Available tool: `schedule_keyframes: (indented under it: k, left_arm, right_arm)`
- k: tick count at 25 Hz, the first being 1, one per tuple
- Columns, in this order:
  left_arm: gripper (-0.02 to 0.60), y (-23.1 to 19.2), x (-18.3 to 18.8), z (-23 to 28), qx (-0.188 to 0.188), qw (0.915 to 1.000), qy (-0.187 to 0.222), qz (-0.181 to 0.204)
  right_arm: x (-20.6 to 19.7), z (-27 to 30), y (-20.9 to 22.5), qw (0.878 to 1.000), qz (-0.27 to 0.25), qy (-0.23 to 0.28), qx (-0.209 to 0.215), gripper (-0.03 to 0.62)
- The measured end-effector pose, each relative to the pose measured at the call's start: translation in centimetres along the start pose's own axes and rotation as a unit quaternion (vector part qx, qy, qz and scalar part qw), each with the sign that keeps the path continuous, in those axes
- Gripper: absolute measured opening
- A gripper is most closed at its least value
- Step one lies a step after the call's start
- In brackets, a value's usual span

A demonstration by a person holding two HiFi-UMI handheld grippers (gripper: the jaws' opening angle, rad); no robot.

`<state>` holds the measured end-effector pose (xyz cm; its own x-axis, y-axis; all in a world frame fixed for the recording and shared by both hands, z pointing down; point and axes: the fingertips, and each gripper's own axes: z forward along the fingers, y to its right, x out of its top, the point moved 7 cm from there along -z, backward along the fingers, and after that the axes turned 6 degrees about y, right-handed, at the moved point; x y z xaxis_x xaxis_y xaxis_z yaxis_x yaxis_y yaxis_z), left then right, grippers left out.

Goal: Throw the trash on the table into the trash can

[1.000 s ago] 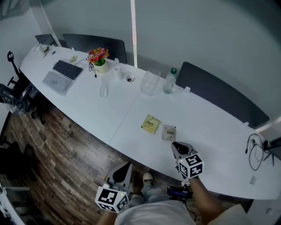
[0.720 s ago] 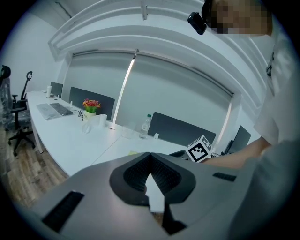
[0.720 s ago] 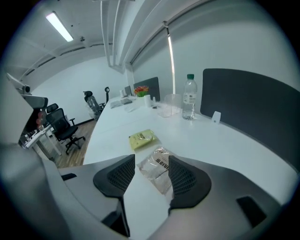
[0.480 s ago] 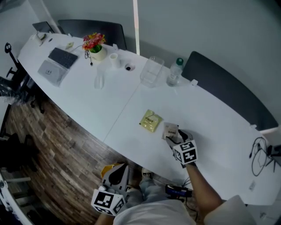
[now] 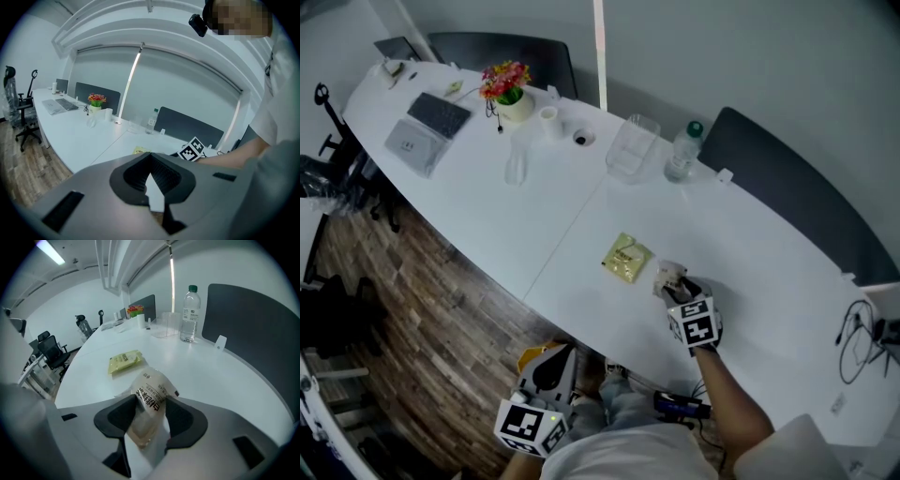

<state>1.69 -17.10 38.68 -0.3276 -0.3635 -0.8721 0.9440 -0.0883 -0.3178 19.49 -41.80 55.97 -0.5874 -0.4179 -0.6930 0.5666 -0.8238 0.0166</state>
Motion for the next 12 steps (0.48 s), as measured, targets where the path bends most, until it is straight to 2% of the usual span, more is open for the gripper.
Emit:
schedule_keyframes:
  k: [3,5,12]
  left_arm:
    - [0.002,-0.1,0.1,-0.2,0.003,1.0,-0.001,0.001]
    - [0.002,-0.3,0.0,-0.3,0.005,1.0,-0.002,0.001]
    - [0.002,-0.5,0.2,-1.2,0.007,0.9999,0.008,0.002]
  right_arm:
    - [-0.1,-0.3,0.4,1.0,-0.006,0.004,-0.022,0.114]
    - [-0.1,-0.4,0.6,1.0,-0.006,0.005,-0.029,0.071]
    - [1.7,-2.2,0.5,0.999,-0.003,0.036,-0.03,0.043]
